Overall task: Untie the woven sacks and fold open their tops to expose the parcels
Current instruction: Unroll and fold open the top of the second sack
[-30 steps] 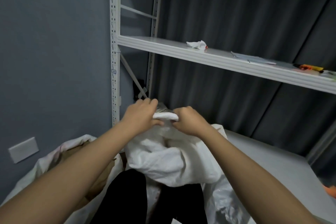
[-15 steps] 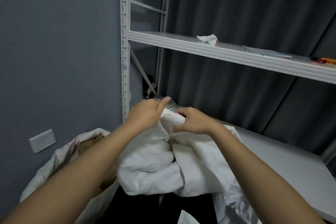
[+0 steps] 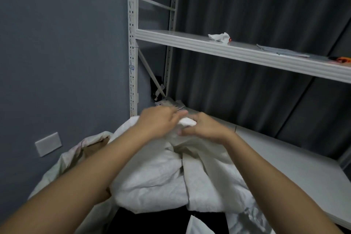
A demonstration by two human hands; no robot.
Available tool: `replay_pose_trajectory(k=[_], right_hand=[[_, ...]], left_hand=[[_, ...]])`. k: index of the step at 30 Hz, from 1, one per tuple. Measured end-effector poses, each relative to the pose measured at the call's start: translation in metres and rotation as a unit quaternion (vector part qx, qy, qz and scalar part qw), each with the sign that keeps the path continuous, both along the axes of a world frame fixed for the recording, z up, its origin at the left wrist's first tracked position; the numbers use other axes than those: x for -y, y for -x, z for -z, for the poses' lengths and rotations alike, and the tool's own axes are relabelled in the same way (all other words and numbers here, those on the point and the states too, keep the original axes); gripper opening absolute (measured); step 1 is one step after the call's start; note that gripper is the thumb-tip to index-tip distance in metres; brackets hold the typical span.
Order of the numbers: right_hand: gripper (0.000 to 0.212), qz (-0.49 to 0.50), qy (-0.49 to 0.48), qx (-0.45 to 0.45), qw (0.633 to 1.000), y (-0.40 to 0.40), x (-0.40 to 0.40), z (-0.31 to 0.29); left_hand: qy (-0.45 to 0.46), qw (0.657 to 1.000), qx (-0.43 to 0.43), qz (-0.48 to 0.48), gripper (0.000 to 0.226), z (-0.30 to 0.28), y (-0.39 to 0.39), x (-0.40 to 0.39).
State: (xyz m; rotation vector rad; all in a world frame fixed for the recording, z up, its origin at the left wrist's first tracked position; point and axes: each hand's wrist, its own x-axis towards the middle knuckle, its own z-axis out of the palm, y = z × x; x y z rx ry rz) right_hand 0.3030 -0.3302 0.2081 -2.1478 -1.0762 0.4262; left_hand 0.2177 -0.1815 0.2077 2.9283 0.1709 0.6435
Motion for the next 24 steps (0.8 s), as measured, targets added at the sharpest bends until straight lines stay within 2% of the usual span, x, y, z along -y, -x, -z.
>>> replay_pose_trajectory(k=[1, 2, 3, 5, 6, 7, 8, 9, 10, 12, 13, 14, 15, 16, 17, 19, 20, 22, 23, 24], right_hand=[[0.021, -0.010, -0.029, -0.023, 0.999, 0.001, 0.001, -0.002], [0.024, -0.007, -0.029, -0.004, 1.000, -0.002, 0.004, -0.006], [0.026, 0.013, -0.011, 0.055, 0.998, -0.004, 0.008, -0.010], [0.036, 0.076, 0.093, 0.257, 0.959, -0.006, 0.011, -0.009], [0.037, 0.091, 0.095, 0.274, 0.953, -0.003, 0.010, -0.005], [0.034, 0.074, 0.070, 0.225, 0.969, -0.002, 0.008, -0.001], [0.028, 0.045, 0.018, 0.116, 0.992, -0.001, 0.006, 0.002], [0.023, 0.022, -0.029, 0.017, 0.999, 0.001, 0.005, 0.002], [0.021, 0.009, -0.059, -0.041, 0.997, 0.001, 0.007, 0.000], [0.027, 0.018, -0.063, -0.003, 0.998, -0.004, 0.014, -0.003], [0.031, 0.042, -0.023, 0.083, 0.995, -0.007, 0.018, -0.002], [0.036, 0.069, 0.014, 0.156, 0.985, -0.004, 0.019, 0.000], [0.041, 0.081, 0.022, 0.178, 0.980, -0.002, 0.018, 0.004], [0.045, 0.074, 0.003, 0.136, 0.988, 0.001, 0.018, 0.007], [0.047, 0.055, -0.036, 0.053, 0.996, 0.004, 0.018, 0.008], [0.044, 0.038, -0.103, -0.072, 0.991, 0.009, 0.020, 0.005], [0.038, 0.047, -0.104, -0.048, 0.992, 0.006, 0.023, 0.004], [0.033, 0.108, -0.051, 0.131, 0.984, -0.001, 0.030, 0.007], [0.037, 0.139, -0.028, 0.189, 0.972, -0.001, 0.030, 0.008], [0.039, 0.137, -0.029, 0.184, 0.973, 0.002, 0.030, 0.009]], left_hand=[[-0.010, 1.000, -0.004, 0.005, 0.052, 0.001, 0.000, 0.006], [0.010, 1.000, -0.007, -0.007, 0.053, 0.000, -0.001, 0.003], [0.056, 0.998, -0.018, -0.031, 0.056, -0.006, -0.002, -0.006], [0.123, 0.990, -0.024, -0.067, 0.058, -0.016, 0.000, -0.026], [0.102, 0.993, -0.011, -0.061, 0.057, -0.017, 0.000, -0.029], [0.068, 0.997, 0.013, -0.036, 0.054, -0.013, -0.001, -0.024], [0.046, 0.999, 0.027, 0.000, 0.051, -0.007, -0.003, -0.013], [0.034, 0.998, 0.035, 0.035, 0.048, -0.002, -0.004, -0.002], [0.043, 0.998, 0.029, 0.040, 0.050, -0.002, -0.005, 0.004], [0.131, 0.991, 0.007, -0.004, 0.057, -0.013, -0.009, -0.010], [0.170, 0.985, 0.011, -0.033, 0.058, -0.020, -0.010, -0.023], [0.178, 0.982, 0.032, -0.053, 0.058, -0.024, -0.009, -0.032], [0.146, 0.986, 0.060, -0.057, 0.056, -0.025, -0.007, -0.034], [0.097, 0.991, 0.084, -0.042, 0.053, -0.023, -0.006, -0.029], [0.053, 0.993, 0.104, -0.004, 0.049, -0.016, -0.007, -0.019], [-0.016, 0.996, 0.085, 0.037, 0.050, -0.006, -0.006, 0.001], [-0.004, 0.998, 0.068, 0.016, 0.055, -0.008, -0.008, -0.003], [0.070, 0.994, 0.043, -0.067, 0.063, -0.019, -0.014, -0.025], [0.069, 0.993, 0.046, -0.084, 0.065, -0.021, -0.016, -0.033], [0.039, 0.995, 0.066, -0.065, 0.064, -0.020, -0.019, -0.034]])
